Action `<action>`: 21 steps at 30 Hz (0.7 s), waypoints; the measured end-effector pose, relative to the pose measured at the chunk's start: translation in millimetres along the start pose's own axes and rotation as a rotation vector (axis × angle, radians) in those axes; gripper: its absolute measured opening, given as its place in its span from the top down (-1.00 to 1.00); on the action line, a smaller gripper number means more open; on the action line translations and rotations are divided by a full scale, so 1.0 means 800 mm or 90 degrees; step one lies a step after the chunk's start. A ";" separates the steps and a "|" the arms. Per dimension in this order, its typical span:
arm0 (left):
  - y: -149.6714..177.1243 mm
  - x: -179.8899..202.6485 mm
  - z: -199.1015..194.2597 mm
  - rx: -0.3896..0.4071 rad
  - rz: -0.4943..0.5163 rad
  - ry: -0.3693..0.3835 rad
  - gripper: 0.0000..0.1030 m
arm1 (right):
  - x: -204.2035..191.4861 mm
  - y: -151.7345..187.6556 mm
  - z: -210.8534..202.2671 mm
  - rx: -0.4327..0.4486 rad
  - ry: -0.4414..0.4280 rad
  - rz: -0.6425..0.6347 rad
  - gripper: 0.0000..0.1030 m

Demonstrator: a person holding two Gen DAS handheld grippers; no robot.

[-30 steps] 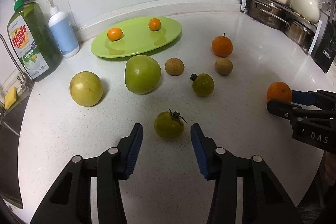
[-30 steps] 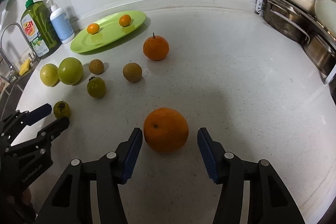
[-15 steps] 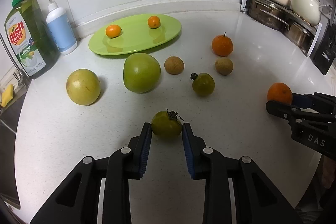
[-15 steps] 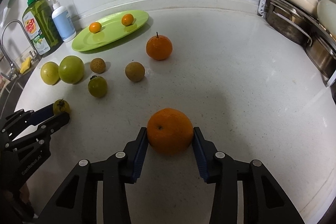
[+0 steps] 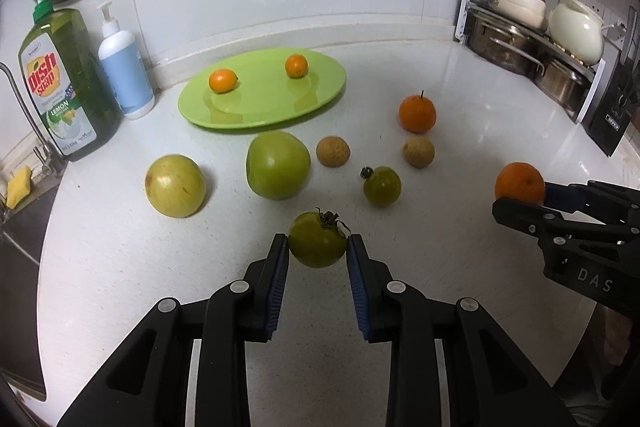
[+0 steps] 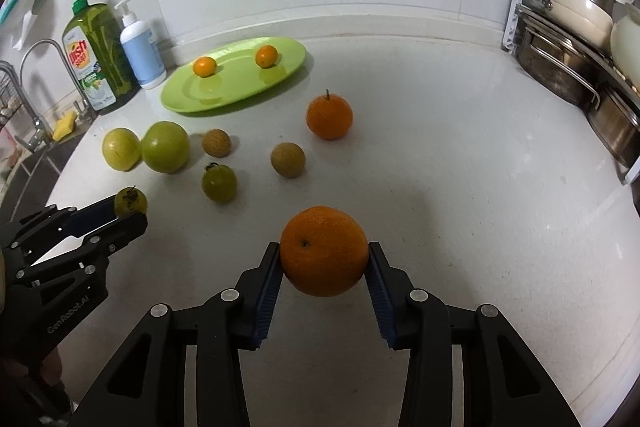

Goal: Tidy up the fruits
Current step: 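Carry the green tomato and large orange in both tools over the plate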

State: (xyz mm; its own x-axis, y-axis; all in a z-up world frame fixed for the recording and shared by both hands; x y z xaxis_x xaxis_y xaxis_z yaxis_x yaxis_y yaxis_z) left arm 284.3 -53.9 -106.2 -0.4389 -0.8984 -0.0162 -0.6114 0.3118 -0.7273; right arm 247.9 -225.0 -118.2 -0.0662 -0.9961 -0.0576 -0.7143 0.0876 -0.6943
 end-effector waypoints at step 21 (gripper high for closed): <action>-0.044 -0.034 -0.066 0.092 -0.006 -0.020 0.42 | -0.053 -0.058 -0.042 0.084 -0.060 -0.038 0.17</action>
State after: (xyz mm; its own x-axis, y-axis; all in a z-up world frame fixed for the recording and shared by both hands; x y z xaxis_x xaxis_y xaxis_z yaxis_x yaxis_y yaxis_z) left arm 283.1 -24.0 -43.7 -0.4107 -0.9113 -0.0284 -0.5136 0.2569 -0.8187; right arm 260.3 -186.6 -59.4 0.0434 -0.9961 -0.0765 -0.6164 0.0335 -0.7867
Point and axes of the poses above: each gripper's, at about its wrist camera, not at the fingertips, and z roughly the way its jaws point, x to its right, y to its underside, the point moved 3 cm from there along z, roughly the way its jaws point, and after that the axes turned 5 degrees about x, right-handed, at the moved point
